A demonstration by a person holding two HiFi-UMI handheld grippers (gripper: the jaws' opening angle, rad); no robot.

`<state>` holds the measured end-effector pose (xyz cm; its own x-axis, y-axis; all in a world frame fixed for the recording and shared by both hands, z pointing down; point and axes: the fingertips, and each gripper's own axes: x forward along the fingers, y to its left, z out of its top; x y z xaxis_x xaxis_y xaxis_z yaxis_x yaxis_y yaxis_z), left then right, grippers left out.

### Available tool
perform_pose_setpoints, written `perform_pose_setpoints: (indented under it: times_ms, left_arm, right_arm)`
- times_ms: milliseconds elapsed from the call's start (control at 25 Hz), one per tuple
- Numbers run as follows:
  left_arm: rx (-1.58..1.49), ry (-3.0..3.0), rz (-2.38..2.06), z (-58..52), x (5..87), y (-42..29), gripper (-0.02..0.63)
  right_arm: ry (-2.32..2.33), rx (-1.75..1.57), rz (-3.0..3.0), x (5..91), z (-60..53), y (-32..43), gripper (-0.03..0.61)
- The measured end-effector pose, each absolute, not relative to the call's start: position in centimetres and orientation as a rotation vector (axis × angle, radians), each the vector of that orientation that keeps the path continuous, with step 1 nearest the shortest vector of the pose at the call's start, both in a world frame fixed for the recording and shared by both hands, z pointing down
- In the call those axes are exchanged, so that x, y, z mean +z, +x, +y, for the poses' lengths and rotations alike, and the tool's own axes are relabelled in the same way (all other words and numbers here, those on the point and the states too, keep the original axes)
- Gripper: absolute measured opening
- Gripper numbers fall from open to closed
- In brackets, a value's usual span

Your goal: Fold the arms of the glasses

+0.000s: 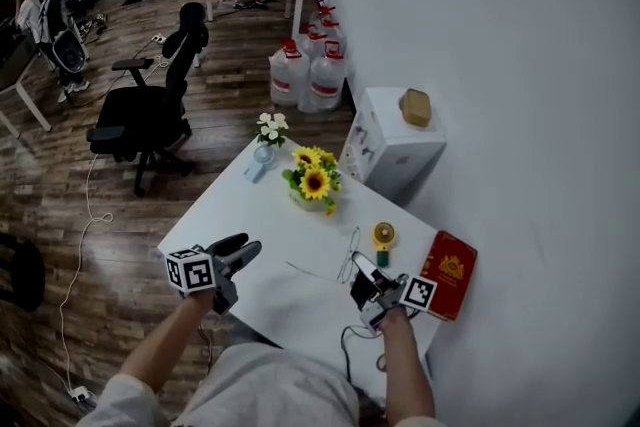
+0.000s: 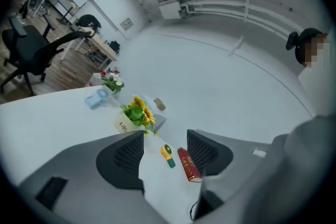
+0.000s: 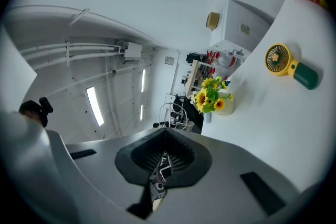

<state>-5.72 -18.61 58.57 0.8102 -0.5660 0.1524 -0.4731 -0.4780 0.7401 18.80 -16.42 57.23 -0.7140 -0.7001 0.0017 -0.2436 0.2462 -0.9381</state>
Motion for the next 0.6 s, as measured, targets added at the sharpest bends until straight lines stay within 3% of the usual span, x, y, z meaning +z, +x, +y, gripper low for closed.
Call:
perform_pose_setpoints:
  times_ms: [320, 600]
  left_arm:
    - [-0.348, 1.951, -1.094, -16.0, 60.8, -8.1, 0.239]
    - [-0.473, 1.879, -1.003, -14.3, 59.5, -3.9, 0.238]
  right_arm:
    - [-0.861, -1.432, 2.082, 57.4, -17.4, 17.9, 0.007]
    - [-0.825, -1.413, 2.050, 56.8, -18.2, 16.2, 0.008]
